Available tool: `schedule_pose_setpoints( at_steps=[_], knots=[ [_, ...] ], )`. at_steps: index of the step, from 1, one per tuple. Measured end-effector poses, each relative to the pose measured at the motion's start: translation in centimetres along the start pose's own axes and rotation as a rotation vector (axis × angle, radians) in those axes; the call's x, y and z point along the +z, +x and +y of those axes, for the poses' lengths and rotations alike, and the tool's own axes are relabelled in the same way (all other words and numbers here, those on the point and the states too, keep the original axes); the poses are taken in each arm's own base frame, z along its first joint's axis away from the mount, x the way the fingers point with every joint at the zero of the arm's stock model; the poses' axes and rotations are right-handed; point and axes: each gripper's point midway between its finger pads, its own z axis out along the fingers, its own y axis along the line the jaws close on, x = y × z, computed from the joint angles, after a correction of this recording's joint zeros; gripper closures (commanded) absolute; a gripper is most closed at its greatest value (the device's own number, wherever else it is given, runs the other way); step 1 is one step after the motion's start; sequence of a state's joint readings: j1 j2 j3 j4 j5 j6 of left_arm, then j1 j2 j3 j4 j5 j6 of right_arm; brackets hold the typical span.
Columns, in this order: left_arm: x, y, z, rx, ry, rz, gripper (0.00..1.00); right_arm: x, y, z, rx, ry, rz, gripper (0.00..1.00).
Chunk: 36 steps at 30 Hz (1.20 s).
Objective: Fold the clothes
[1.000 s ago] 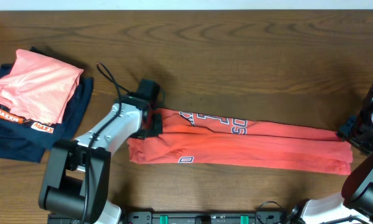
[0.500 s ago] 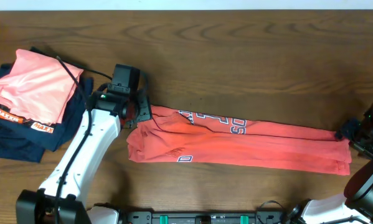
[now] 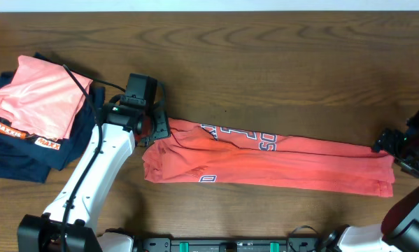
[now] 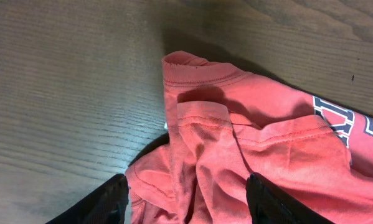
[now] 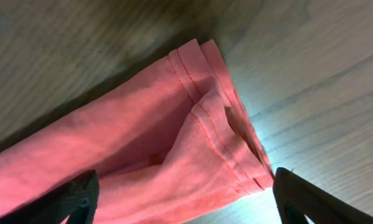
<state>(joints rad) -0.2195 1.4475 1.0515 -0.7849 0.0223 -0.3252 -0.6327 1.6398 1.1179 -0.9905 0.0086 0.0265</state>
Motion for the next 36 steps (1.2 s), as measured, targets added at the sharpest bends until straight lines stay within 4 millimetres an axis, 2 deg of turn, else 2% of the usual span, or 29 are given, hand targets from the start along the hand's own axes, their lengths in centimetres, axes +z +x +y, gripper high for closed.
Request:
schedule_pose_setpoints(
  at_steps=[4,6,10,13,24,32,36],
  knots=[
    [0.0,0.0,0.0,0.0,0.0,0.0,0.37,0.3,0.0,0.1,-0.057,-0.007,0.0,0.12],
    [0.0,0.0,0.0,0.0,0.0,0.0,0.37,1.2,0.8,0.2,-0.091,-0.01,0.034,0.13],
    [0.0,0.0,0.0,0.0,0.0,0.0,0.37,3.6,2.8,0.0,-0.14,-0.01,0.122,0.11],
    [0.0,0.0,0.0,0.0,0.0,0.0,0.37,4.6,3.6,-0.5,-0.16,0.02,0.153,0.07],
    [0.0,0.0,0.0,0.0,0.0,0.0,0.37,4.9,1.4,-2.1,-0.175,0.121,0.069,0.07],
    [0.0,0.0,0.0,0.0,0.0,0.0,0.37,6.1,2.0,-2.0,-0.169,0.1,0.054,0.1],
    [0.0,0.0,0.0,0.0,0.0,0.0,0.37,6.2,2.0,-1.7,-0.176,0.086,0.039,0.2]
  ],
)
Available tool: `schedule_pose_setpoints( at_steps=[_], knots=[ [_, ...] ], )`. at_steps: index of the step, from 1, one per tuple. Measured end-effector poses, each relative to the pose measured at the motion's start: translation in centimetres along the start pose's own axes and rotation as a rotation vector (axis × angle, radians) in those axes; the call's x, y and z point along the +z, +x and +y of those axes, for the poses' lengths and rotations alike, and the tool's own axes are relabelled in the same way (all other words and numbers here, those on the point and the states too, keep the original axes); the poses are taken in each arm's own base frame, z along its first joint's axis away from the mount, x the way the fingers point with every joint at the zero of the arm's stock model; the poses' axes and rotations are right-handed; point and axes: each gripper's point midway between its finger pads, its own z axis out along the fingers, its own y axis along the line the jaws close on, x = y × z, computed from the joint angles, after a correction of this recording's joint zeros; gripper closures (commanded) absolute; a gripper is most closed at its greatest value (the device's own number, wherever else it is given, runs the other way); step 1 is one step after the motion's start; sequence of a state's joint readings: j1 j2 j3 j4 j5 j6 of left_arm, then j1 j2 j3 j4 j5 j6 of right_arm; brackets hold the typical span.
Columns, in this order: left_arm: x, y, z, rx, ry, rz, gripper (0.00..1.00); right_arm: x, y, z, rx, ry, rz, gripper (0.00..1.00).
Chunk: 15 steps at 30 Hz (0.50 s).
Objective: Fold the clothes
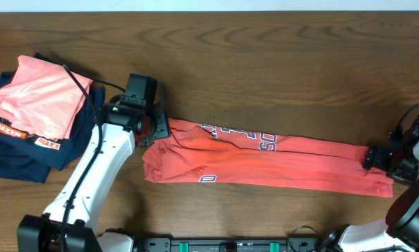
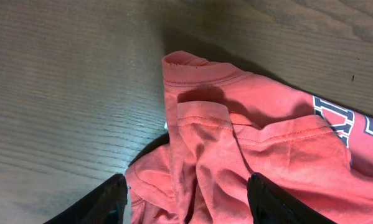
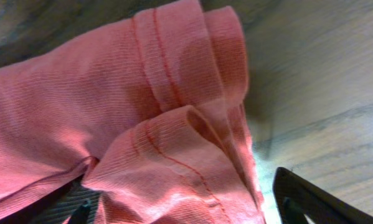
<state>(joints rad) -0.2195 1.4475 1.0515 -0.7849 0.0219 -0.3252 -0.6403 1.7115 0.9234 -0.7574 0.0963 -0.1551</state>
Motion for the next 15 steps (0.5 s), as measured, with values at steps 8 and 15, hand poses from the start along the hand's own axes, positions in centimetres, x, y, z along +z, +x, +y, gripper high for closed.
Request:
schedule_pose_setpoints(
  at_steps=[8,15],
  knots=[
    [0.0,0.0,0.0,0.0,0.001,-0.002,0.37,0.2,-0.4,1.3,-0.01,-0.076,-0.025,0.54],
    [0.0,-0.4,-0.1,-0.001,0.006,-0.014,0.37,0.2,-1.3,1.6,-0.005,-0.094,-0.066,0.59]
  ],
)
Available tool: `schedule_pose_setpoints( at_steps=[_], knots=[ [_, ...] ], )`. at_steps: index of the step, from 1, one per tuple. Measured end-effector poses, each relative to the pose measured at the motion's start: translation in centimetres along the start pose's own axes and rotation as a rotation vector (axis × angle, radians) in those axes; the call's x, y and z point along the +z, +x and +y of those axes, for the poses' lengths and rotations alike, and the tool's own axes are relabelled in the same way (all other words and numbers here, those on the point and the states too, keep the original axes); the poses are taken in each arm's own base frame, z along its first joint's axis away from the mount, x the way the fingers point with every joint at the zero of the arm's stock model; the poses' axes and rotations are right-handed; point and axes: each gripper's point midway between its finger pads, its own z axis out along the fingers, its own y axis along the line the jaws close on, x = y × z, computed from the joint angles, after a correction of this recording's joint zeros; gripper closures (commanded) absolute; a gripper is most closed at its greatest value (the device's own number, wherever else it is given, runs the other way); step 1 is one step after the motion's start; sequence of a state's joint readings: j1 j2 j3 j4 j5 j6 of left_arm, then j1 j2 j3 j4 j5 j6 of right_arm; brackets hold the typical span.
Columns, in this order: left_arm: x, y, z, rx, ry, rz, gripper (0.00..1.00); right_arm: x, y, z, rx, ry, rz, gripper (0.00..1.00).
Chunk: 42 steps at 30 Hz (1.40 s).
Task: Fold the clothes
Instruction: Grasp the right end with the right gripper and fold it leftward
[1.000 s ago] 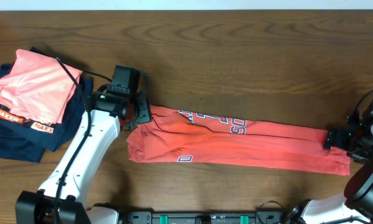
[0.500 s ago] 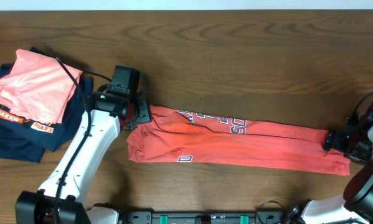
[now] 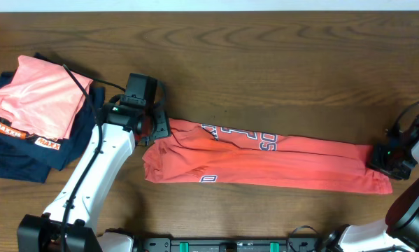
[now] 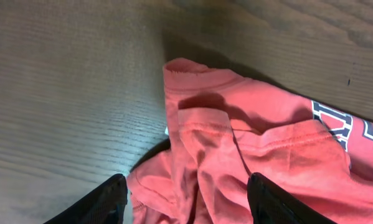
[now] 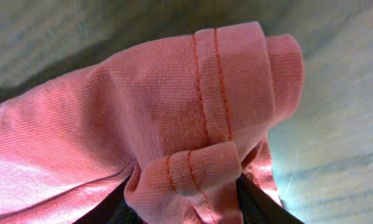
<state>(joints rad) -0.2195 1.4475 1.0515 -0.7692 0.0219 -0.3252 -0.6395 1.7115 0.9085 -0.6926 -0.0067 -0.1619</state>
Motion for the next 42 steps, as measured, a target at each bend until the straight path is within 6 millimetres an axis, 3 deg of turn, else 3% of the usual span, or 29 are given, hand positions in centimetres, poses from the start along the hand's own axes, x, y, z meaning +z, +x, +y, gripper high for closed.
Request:
schedule_pose_setpoints(
  at_steps=[5,10,16,23,28,36,42],
  knots=[
    [0.0,-0.4,-0.2,-0.001,0.007,-0.015,0.37,0.0,-2.1,-0.1,0.029,-0.003,-0.085,0.68],
    [0.0,-1.0,-0.4,-0.001,0.017,-0.04,0.37,-0.2,-2.7,0.0,0.059,-0.011,-0.088,0.98],
    [-0.1,-1.6,-0.7,-0.003,0.027,-0.064,0.37,-1.9,-2.8,-0.5,0.106,0.001,0.003,0.99],
    [-0.1,-1.6,-0.7,-0.014,0.027,-0.063,0.37,-8.2,-4.8,0.2,0.154,-0.01,0.034,0.99],
    [0.0,-1.3,-0.6,-0.021,0.024,-0.053,0.37,-10.5,-3.4,4.5,0.079,-0.03,0.119,0.99],
    [0.0,-0.6,-0.2,-0.02,0.01,-0.022,0.36,-11.1,0.0,14.0,-0.135,-0.036,0.204,0.99],
    [0.0,-0.2,-0.1,-0.019,0.004,-0.008,0.36,-11.3,2.4,19.2,-0.256,-0.025,0.211,0.98]
  ],
)
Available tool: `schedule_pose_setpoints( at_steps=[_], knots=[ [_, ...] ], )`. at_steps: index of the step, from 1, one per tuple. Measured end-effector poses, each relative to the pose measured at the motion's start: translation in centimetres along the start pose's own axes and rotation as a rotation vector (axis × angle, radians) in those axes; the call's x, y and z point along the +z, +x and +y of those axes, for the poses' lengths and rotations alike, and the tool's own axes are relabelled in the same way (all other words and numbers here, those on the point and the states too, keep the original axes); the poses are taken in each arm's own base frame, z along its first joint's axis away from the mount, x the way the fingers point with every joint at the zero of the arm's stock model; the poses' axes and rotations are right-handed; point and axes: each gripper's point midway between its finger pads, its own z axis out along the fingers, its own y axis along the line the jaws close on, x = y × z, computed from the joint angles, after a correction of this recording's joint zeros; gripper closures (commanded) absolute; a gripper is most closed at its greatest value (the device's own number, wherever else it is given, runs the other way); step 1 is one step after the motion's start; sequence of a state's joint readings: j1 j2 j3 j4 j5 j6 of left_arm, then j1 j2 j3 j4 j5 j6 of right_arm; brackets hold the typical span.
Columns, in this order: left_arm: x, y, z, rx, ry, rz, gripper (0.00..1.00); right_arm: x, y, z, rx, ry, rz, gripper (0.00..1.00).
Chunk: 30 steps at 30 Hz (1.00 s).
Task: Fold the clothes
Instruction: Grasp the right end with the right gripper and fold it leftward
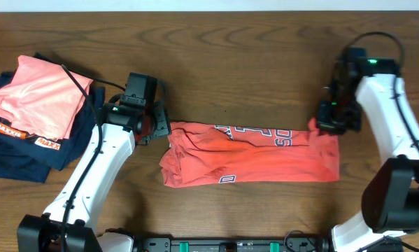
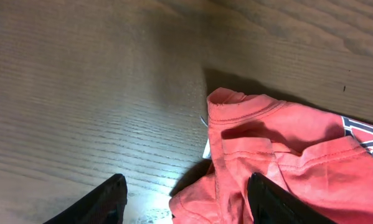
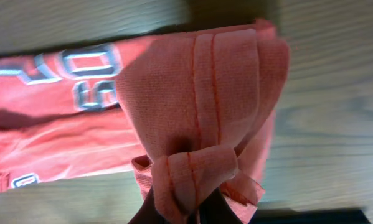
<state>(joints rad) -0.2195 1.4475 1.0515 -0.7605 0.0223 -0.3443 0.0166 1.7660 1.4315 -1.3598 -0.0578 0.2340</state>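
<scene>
A red shirt (image 1: 251, 157) with navy lettering lies as a long folded band along the table's front middle. My right gripper (image 1: 329, 120) is shut on the shirt's hem end (image 3: 202, 87), holding that end bunched and raised above the band's right part. The lettering shows below in the right wrist view. My left gripper (image 1: 153, 130) stands open just left of the shirt's collar end (image 2: 261, 134), low over the wood. Its fingers (image 2: 111, 199) straddle the shirt's edge without holding it.
At the far left sits a pile of folded clothes (image 1: 34, 98), a salmon shirt on top of navy garments. The brown wooden table (image 1: 251, 63) runs behind and to the right of the shirt.
My right gripper, shut on the hem, has gone from the far right to left and back, lifting that end. The shirt's band is shorter and its collar end slid right, away from the still left gripper.
First my right gripper stood open by the hem at the far right, the shirt stretched long. Then its fingers were around the hem, then shut on it. Now the hem is raised and carried leftward; my left gripper stayed open by the collar throughout.
</scene>
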Motion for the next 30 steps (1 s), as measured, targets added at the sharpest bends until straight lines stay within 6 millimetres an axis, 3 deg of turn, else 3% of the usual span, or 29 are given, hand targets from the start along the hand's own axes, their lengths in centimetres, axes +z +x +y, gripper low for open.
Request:
schedule_pose_setpoints(
  at_steps=[5,7,8,9,10,11,12,16,18,26,30],
  knots=[
    [0.0,0.1,0.0,0.0,-0.001,0.002,0.36,0.3,1.4,3.3,-0.047,0.017,0.013,0.96],
    [0.0,0.1,0.0,0.0,-0.001,0.002,0.36,0.3,1.8,4.3,-0.063,0.021,0.015,0.88],
    [0.0,0.1,0.0,0.0,-0.001,0.002,0.36,0.4,2.2,5.0,-0.076,0.021,0.018,0.76],
    [0.0,0.1,0.0,0.0,-0.001,0.002,0.36,0.5,2.5,5.6,-0.087,0.018,0.021,0.58],
    [0.0,0.1,0.0,0.0,-0.001,0.002,0.37,0.6,2.8,6.2,-0.097,0.015,0.024,0.26],
    [0.0,0.1,0.0,0.0,-0.001,0.002,0.36,0.7,3.3,7.0,-0.122,0.007,0.029,0.05],
    [0.0,0.1,0.0,0.0,-0.001,0.002,0.36,0.8,3.5,7.7,-0.139,-0.003,0.031,0.01],
    [0.0,0.1,0.0,0.0,-0.001,0.002,0.36,1.0,4.0,10.0,-0.223,-0.028,0.007,0.01],
    [0.0,0.1,0.0,0.0,-0.001,0.002,0.36,1.1,4.0,10.3,-0.234,-0.015,-0.006,0.01],
    [0.0,0.1,0.0,0.0,-0.001,0.003,0.37,1.2,3.2,7.1,-0.114,0.145,-0.043,0.04],
    [0.0,0.1,0.0,0.0,-0.001,0.002,0.36,2.8,3.0,6.7,-0.108,0.158,-0.054,0.04]
  ],
)
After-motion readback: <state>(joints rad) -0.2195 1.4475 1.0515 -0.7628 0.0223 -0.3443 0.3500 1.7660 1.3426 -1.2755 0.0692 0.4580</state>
